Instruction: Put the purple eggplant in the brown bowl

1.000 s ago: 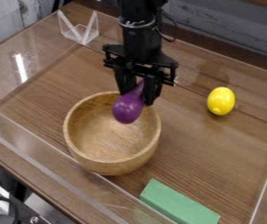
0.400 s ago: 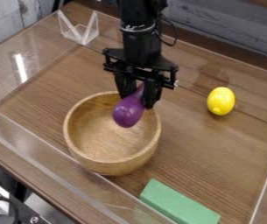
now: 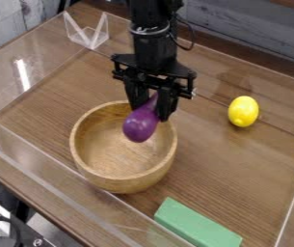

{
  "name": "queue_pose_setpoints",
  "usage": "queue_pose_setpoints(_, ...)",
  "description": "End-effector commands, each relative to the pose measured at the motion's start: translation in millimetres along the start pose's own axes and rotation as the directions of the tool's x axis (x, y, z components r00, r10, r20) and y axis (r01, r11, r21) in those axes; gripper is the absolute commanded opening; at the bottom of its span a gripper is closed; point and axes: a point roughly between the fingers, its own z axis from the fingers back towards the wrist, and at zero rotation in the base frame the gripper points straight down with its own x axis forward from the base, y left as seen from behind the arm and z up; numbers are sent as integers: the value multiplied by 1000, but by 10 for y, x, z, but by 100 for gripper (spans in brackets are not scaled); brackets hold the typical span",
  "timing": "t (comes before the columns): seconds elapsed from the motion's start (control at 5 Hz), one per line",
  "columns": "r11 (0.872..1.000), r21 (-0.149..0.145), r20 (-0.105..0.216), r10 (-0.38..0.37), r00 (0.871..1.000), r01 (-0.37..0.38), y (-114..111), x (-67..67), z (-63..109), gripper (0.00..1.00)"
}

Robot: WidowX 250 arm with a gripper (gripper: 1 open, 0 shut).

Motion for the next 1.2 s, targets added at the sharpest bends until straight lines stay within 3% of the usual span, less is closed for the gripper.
queue_pose_setpoints(0.0,1000,-7,61,-1,998,1,-52,13,179,0)
queue_pose_setpoints(0.4,1000,-25,59,11,998,-9,-110,-47,236,0)
queue_pose_setpoints(0.8,1000,-8,44,10,999,-9,-56,-123,101,0)
queue_pose_setpoints(1.0,1000,-7,37,11,999,-11,-48,-137,96,100)
